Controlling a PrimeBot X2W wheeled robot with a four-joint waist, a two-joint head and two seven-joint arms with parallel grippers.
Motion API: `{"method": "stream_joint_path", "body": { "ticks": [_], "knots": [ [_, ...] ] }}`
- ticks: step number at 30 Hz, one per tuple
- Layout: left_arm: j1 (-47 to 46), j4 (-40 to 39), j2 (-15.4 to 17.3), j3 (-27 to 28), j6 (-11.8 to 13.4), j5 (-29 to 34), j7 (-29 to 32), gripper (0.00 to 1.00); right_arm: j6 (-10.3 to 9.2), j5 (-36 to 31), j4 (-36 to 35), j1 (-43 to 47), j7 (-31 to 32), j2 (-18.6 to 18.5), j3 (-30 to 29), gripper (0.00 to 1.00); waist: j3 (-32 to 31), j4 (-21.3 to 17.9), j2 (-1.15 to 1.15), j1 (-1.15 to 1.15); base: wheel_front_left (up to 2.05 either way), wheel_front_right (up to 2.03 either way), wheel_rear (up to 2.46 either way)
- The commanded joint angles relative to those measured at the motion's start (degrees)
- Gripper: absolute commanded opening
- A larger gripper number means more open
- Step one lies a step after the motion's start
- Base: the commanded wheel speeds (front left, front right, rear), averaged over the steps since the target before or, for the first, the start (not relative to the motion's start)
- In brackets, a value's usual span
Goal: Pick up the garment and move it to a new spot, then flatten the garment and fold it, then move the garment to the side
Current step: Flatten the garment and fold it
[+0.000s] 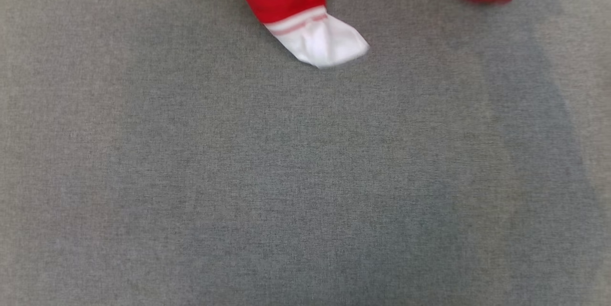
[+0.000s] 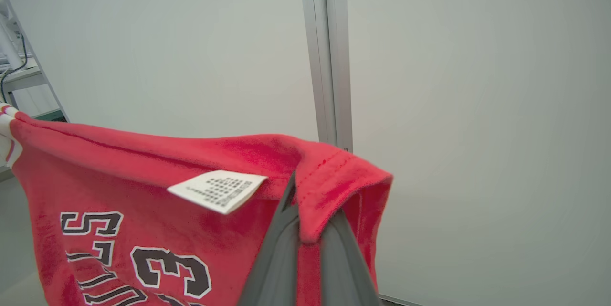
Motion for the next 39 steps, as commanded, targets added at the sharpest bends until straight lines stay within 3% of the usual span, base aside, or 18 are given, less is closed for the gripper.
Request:
{"method": "stream_joint_path", "body": {
  "ticks": [1, 7, 12, 17, 23, 33, 39],
  "knots": [
    [-2.4, 1.1, 0.6, -0.2, 0.0, -0.3, -1.0, 0.0, -0.02, 0.5, 0.7, -1.5, -1.0, -0.7, 0.5, 0.0, 0.9, 0.4, 0.0, 0.0, 0.0, 0.0, 0.0],
    [-11.8, 7.6, 1.4, -3.4, 0.0, -1.3, -5.6, 0.0, -0.02, 1.8, 4.0, -8.0, -4.5, -2.0, 4.1, 0.0, 0.9, 0.2, 0.0, 0.0, 0.0, 0.0, 0.0],
    [-14.4, 10.6, 0.8, -6.9, 0.0, -4.6, -7.3, 0.0, -0.02, 3.9, 6.3, -8.9, -7.0, -2.5, 7.8, 0.0, -0.3, 0.3, 0.0, 0.0, 0.0, 0.0, 0.0],
    [-10.2, 12.3, 0.7, -11.7, 0.0, -10.0, -4.6, 0.0, -0.02, 8.0, 7.4, -5.6, -7.5, -2.8, 11.8, 0.0, -2.6, 0.6, 0.0, 0.0, 0.0, 0.0, 0.0],
    [-0.7, 10.0, 3.2, -18.9, 0.0, -17.2, 0.2, 0.0, -0.02, 13.4, 6.7, 2.0, -4.7, -4.0, 19.0, 0.0, -7.4, 0.7, 0.0, 0.0, 0.0, 0.0, 0.0],
    [16.6, -1.4, 12.2, -28.4, 0.0, -28.8, 10.8, 0.0, -0.02, 22.0, 2.7, 16.9, -3.0, -6.7, 29.2, 0.0, -18.5, -0.3, 0.0, 0.0, 0.0, 0.0, 0.0],
    [25.7, -10.7, 19.0, -32.8, 0.0, -34.1, 19.6, 0.0, -0.02, 27.7, -1.7, 24.2, 0.0, -10.6, 32.9, 0.0, -24.8, -0.3, 0.0, 0.0, 0.0, 0.0, 0.0]
  ]
}}
